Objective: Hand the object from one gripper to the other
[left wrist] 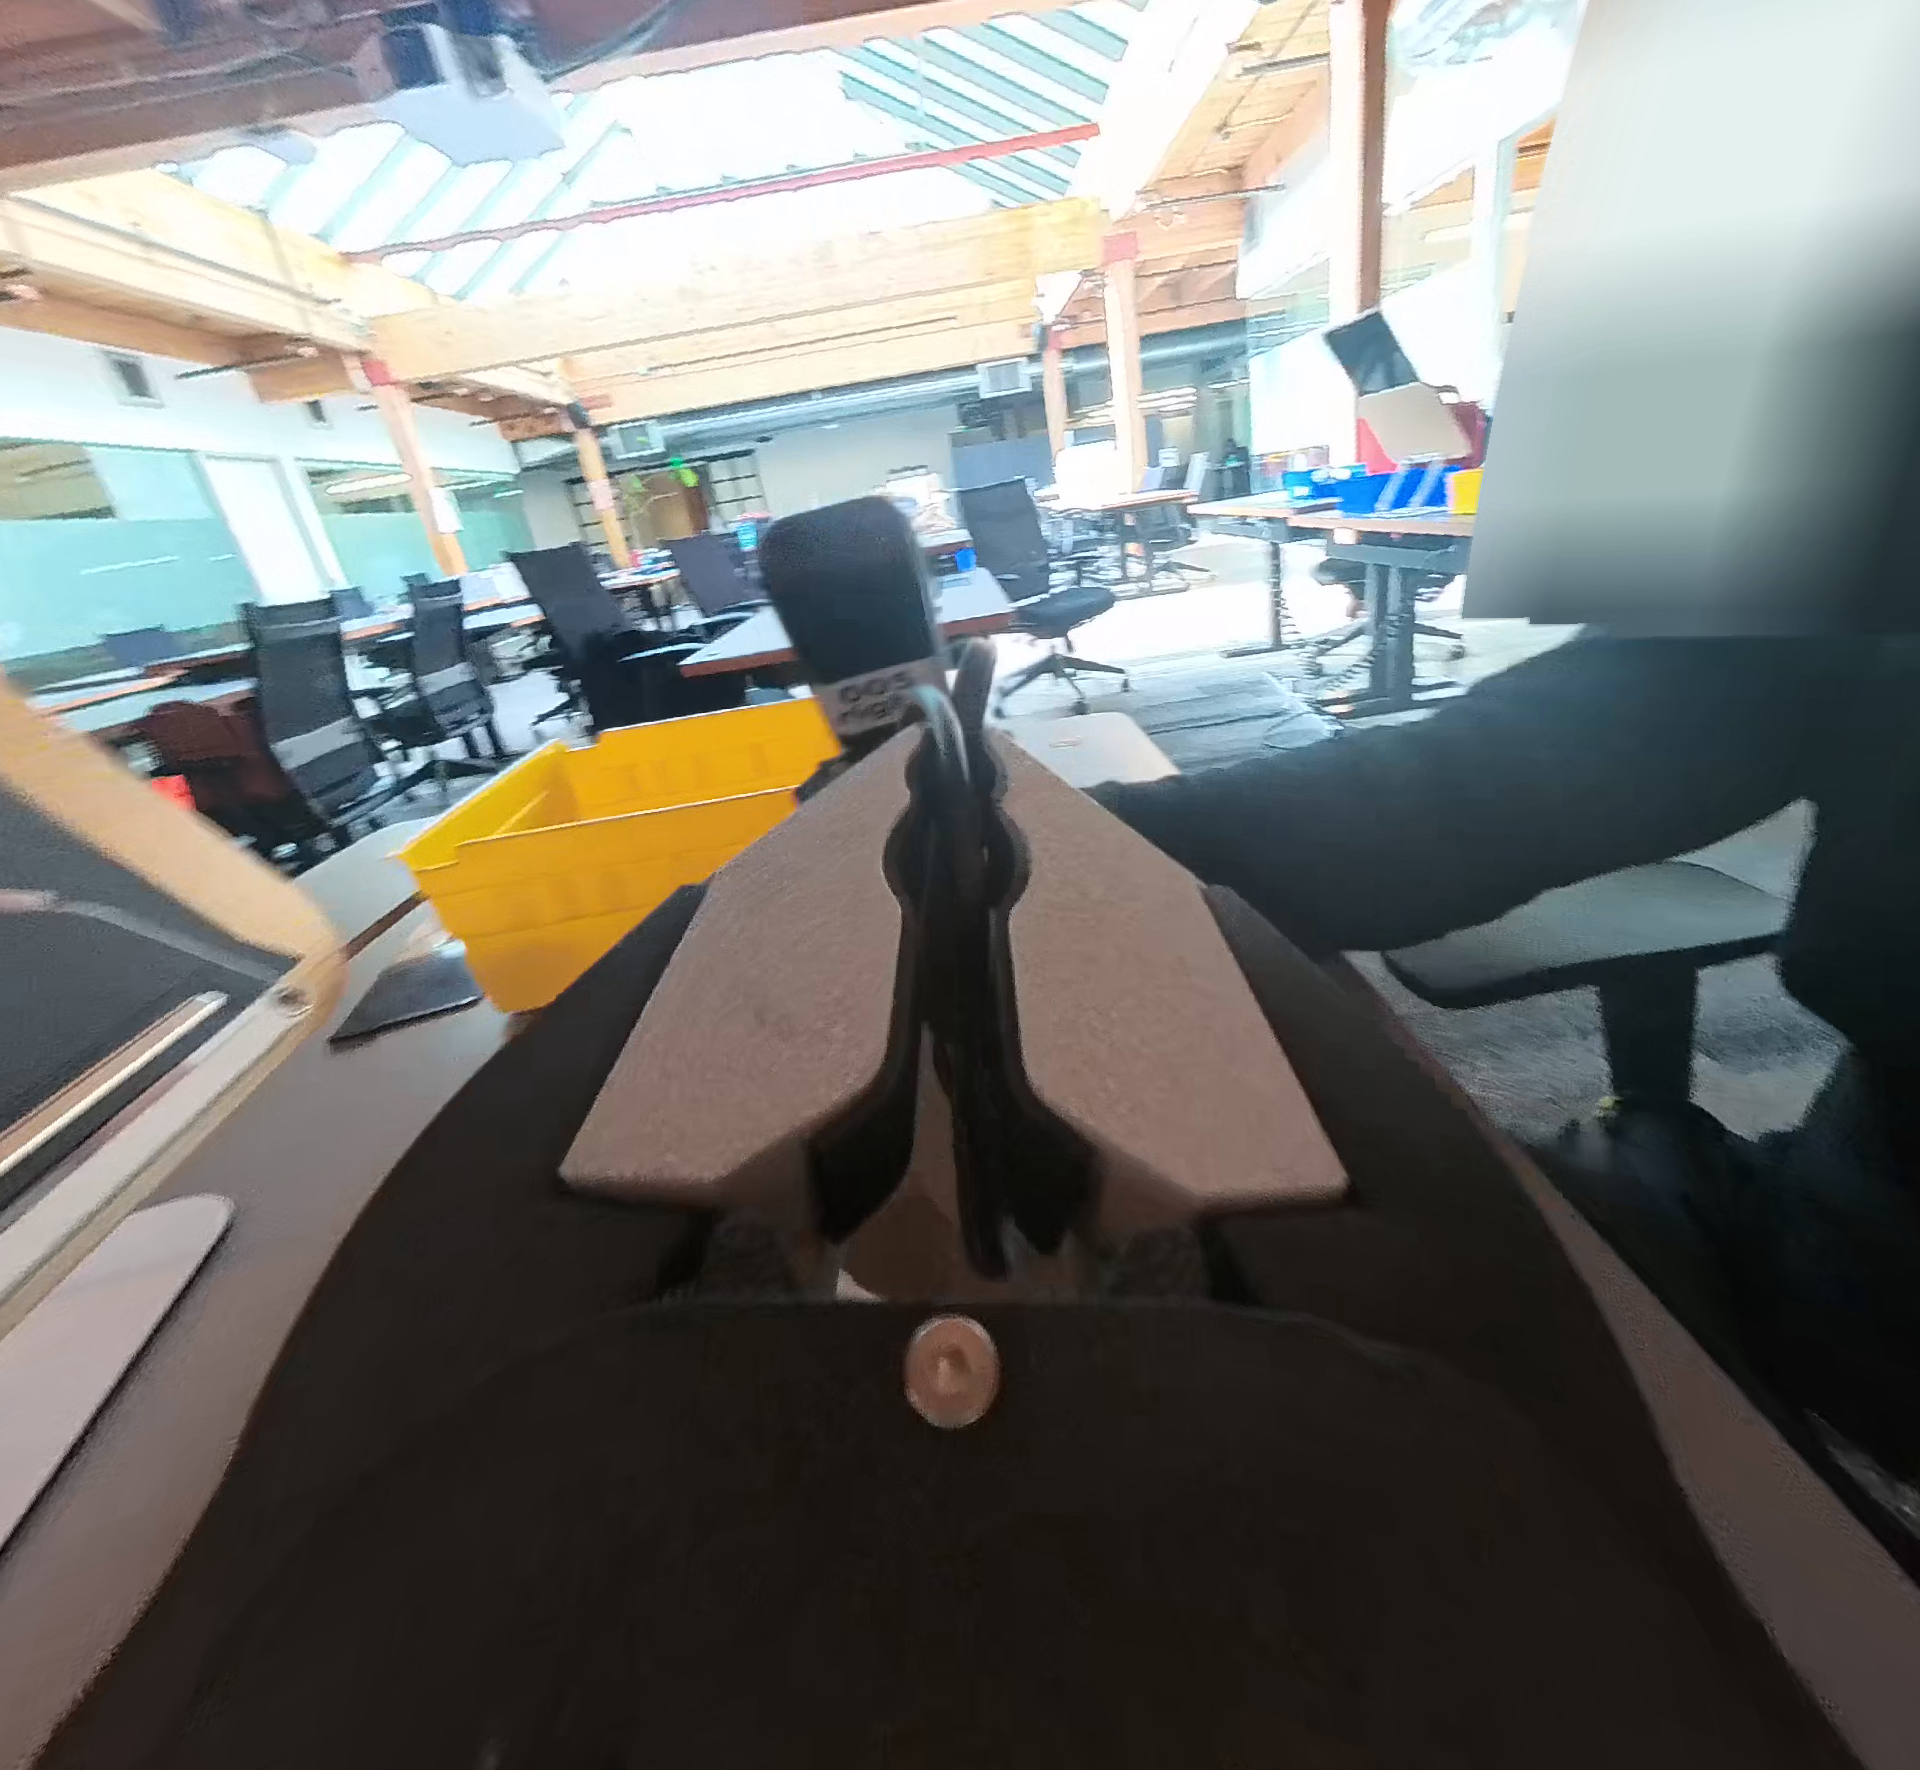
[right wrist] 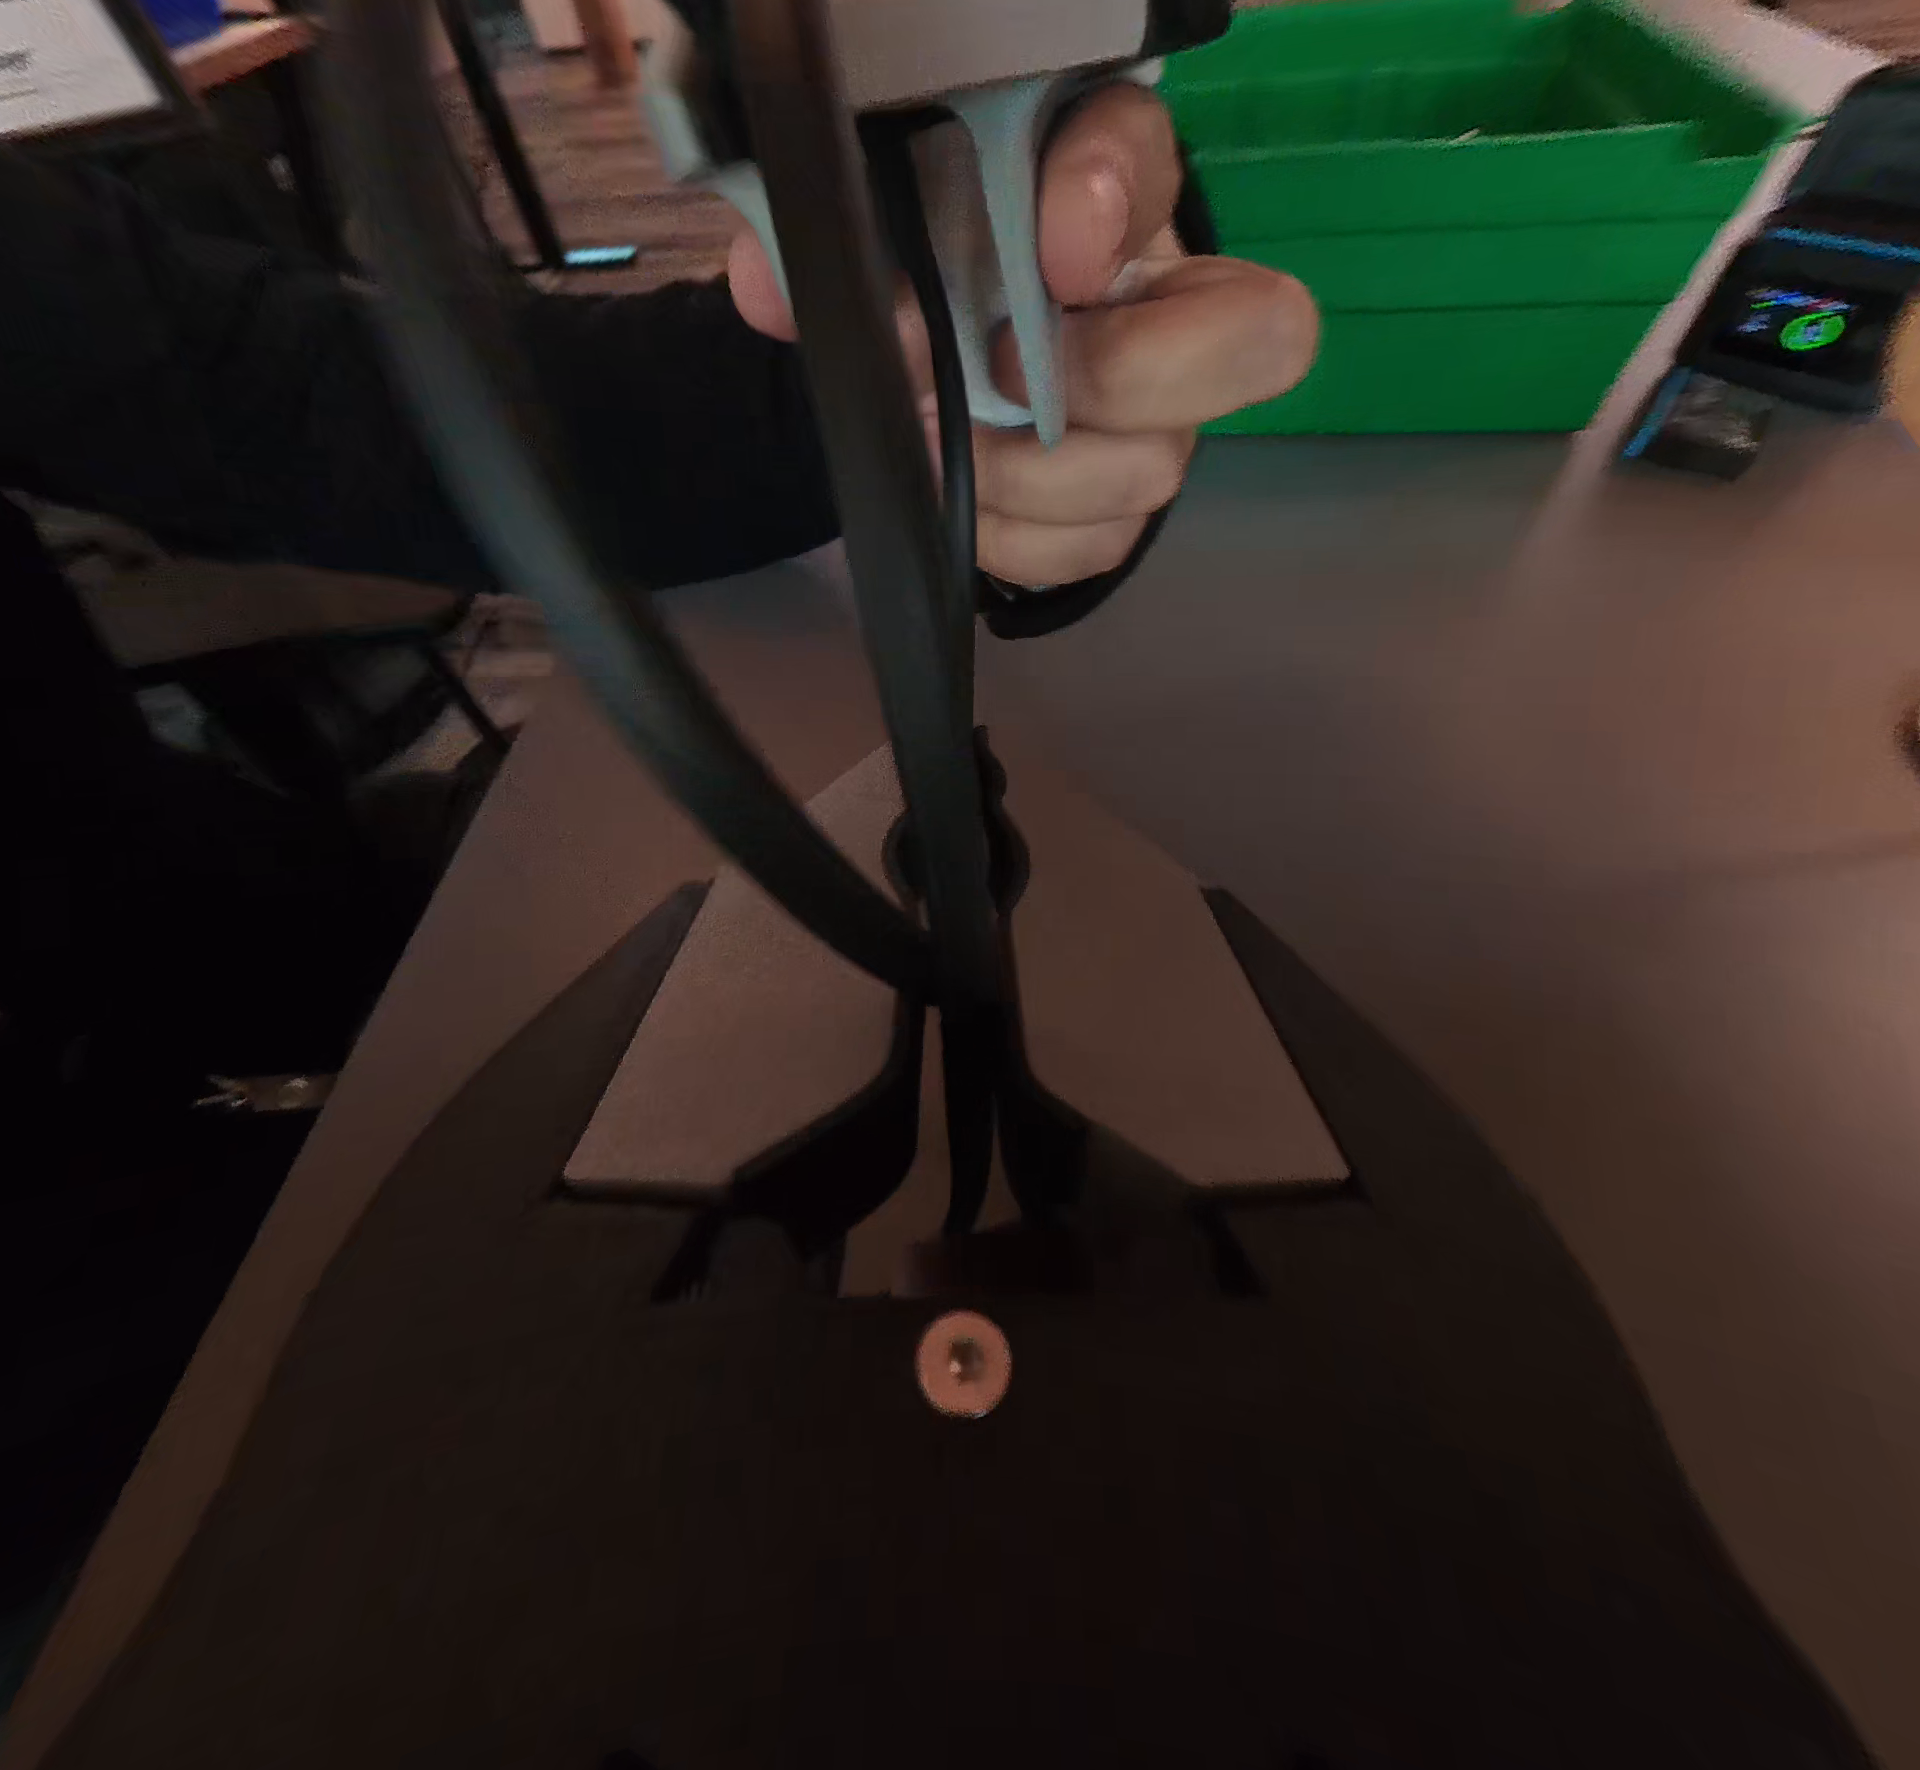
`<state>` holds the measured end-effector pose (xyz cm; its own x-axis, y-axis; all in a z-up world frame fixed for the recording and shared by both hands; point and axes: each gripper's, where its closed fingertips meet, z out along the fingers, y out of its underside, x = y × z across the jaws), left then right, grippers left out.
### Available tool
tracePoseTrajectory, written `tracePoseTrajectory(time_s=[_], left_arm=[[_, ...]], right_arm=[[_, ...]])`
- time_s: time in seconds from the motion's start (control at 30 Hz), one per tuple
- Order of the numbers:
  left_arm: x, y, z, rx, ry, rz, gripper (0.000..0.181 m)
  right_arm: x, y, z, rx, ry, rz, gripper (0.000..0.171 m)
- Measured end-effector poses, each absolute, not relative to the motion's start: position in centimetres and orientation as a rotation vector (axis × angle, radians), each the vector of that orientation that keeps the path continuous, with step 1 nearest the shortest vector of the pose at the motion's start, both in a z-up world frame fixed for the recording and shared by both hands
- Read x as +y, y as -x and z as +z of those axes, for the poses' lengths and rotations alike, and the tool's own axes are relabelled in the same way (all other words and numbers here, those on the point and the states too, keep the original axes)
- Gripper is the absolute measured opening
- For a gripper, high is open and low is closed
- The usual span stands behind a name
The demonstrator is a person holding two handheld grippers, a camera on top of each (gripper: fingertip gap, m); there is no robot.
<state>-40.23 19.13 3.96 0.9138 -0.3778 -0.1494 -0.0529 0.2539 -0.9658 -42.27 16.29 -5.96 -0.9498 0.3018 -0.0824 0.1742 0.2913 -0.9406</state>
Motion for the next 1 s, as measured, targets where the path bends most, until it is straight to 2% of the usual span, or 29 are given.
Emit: tracePoseTrajectory(time_s=[0.17, 0.33, 0.4, 0.6, 0.67, 0.8, 1.0], left_arm=[[19.1, 44.1, 4.1, 0.236, 1.336, -0.106, 0.004], [19.4, 48.1, 2.5, 0.045, 1.455, 0.009, 0.03], [19.6, 48.8, 1.3, 0.01, 1.522, 0.0, 0.04], [20.3, 49.9, -0.7, -0.058, 1.617, 0.035, 0.048], [20.8, 50.0, -0.9, -0.111, 1.625, 0.017, 0.059], [22.3, 49.3, -1.5, -0.196, 1.645, -0.067, 0.097], [24.4, 47.3, -3.8, -0.147, 1.733, -0.08, 0.113]], right_arm=[[19.8, 45.6, -4.3, -2.226, 0.667, 1.692, 0.004], [23.1, 48.5, -4.2, -2.056, 0.861, 1.561, 0.0], [23.8, 48.9, -4.2, -2.029, 0.909, 1.556, 0.004], [25.9, 50.2, -4.8, -1.959, 0.995, 1.412, 0.003], [26.9, 50.7, -5.5, -1.939, 0.984, 1.249, 0.003], [27.2, 51.4, -7.2, -1.949, 0.897, 0.925, 0.003], [24.5, 51.1, -8.6, -2.02, 0.848, 0.898, 0.004]])
